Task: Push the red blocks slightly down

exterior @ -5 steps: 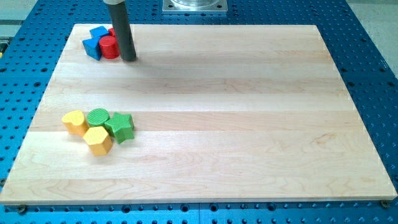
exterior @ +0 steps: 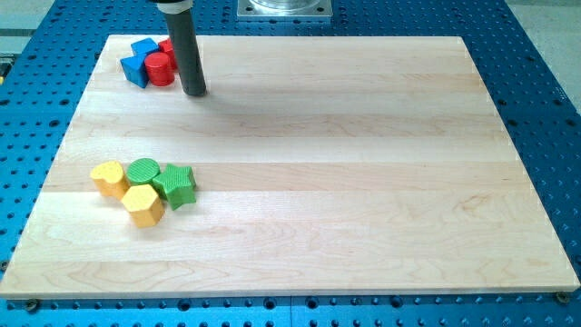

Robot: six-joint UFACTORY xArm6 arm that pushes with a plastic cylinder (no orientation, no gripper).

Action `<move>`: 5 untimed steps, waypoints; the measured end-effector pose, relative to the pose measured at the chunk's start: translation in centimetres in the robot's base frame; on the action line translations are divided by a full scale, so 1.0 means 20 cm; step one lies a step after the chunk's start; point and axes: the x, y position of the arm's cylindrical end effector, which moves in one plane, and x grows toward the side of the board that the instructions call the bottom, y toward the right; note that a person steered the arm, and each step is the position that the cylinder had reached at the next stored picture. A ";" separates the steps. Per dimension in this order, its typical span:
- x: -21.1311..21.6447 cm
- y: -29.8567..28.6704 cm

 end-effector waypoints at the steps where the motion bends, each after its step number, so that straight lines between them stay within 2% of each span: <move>1: 0.18 0.07; 3: 0.54 0.19; 4: 0.63 0.21; 5: 0.89 0.26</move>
